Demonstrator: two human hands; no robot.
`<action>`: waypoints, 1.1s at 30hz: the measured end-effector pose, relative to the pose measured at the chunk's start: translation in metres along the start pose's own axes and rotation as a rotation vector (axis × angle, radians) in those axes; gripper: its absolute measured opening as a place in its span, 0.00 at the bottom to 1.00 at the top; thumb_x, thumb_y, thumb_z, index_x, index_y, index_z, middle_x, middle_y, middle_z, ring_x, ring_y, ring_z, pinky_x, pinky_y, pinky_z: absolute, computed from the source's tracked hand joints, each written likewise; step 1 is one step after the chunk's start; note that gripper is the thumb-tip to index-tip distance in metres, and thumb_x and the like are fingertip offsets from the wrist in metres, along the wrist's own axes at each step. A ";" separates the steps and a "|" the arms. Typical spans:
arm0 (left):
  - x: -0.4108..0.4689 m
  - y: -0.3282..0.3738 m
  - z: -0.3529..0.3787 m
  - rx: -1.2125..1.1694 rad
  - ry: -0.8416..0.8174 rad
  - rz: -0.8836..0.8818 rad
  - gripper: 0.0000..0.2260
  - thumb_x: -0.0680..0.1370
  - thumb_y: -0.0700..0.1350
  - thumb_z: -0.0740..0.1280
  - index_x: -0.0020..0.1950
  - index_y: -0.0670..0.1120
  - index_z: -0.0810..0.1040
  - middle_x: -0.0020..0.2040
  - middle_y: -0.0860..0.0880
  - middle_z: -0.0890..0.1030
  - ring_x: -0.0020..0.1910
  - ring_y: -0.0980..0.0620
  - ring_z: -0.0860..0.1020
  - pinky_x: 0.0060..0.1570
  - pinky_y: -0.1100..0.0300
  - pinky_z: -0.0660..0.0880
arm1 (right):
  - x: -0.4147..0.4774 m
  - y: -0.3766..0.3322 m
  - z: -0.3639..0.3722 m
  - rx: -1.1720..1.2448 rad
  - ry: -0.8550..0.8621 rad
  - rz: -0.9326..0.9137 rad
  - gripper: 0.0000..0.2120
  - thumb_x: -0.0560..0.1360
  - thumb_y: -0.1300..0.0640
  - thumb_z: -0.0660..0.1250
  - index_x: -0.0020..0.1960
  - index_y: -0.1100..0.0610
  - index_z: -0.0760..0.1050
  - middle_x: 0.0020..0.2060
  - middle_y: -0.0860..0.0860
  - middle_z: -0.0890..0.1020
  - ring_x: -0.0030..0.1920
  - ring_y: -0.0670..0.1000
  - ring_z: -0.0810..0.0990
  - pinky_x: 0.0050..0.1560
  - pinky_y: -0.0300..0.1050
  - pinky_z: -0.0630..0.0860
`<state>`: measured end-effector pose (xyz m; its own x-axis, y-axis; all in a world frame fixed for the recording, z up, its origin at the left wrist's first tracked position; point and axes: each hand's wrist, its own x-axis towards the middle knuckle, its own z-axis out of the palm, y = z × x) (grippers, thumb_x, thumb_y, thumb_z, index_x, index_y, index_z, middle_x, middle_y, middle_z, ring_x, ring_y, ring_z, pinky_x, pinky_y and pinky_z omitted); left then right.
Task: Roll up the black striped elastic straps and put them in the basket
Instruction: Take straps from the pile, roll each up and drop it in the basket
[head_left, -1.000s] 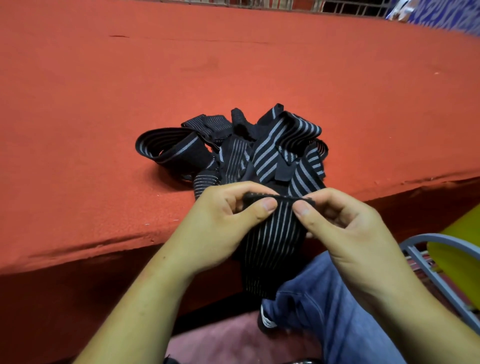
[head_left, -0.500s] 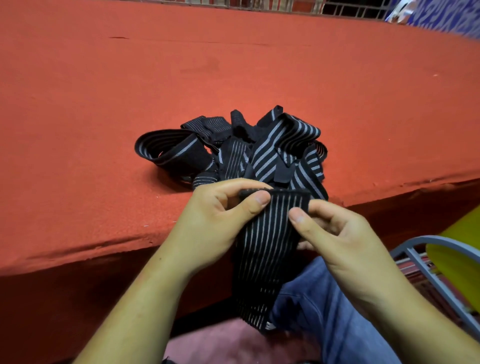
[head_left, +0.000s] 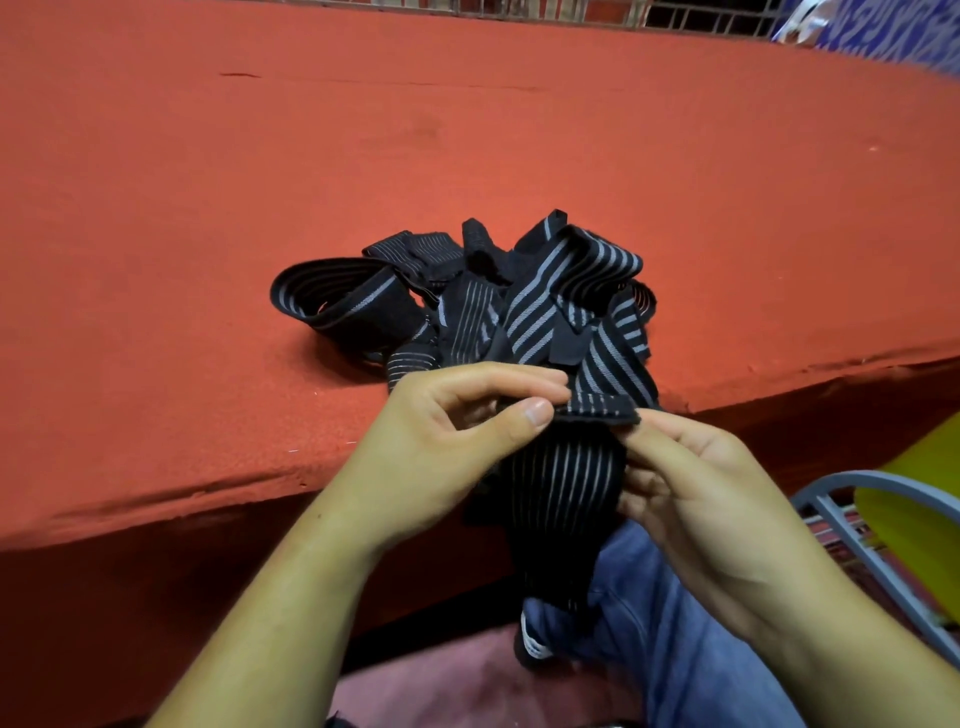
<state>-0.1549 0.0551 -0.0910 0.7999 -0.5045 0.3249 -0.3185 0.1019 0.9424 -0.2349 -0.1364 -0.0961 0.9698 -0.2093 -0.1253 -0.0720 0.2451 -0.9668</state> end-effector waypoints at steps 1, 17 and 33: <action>0.000 -0.001 0.000 0.012 -0.006 -0.003 0.06 0.77 0.38 0.72 0.53 0.43 0.87 0.57 0.52 0.87 0.60 0.57 0.83 0.61 0.68 0.74 | -0.001 -0.001 0.002 0.016 -0.009 0.009 0.15 0.72 0.54 0.69 0.50 0.63 0.87 0.36 0.53 0.84 0.37 0.45 0.81 0.44 0.43 0.77; -0.001 0.000 -0.002 0.016 -0.022 -0.148 0.13 0.77 0.39 0.73 0.61 0.48 0.83 0.53 0.44 0.86 0.50 0.57 0.82 0.54 0.66 0.78 | -0.004 0.003 0.005 -0.179 0.058 -0.090 0.17 0.74 0.50 0.71 0.57 0.59 0.86 0.50 0.60 0.89 0.56 0.62 0.87 0.59 0.58 0.82; -0.001 -0.007 0.004 0.044 -0.009 -0.065 0.09 0.74 0.45 0.74 0.54 0.51 0.85 0.38 0.44 0.82 0.39 0.56 0.77 0.42 0.63 0.73 | -0.009 -0.002 0.012 -0.129 -0.040 0.171 0.28 0.69 0.32 0.64 0.48 0.53 0.89 0.51 0.54 0.89 0.55 0.53 0.88 0.65 0.58 0.79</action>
<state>-0.1556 0.0517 -0.0981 0.8150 -0.5167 0.2622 -0.2882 0.0311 0.9571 -0.2409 -0.1241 -0.0901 0.9492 -0.1366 -0.2835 -0.2630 0.1505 -0.9530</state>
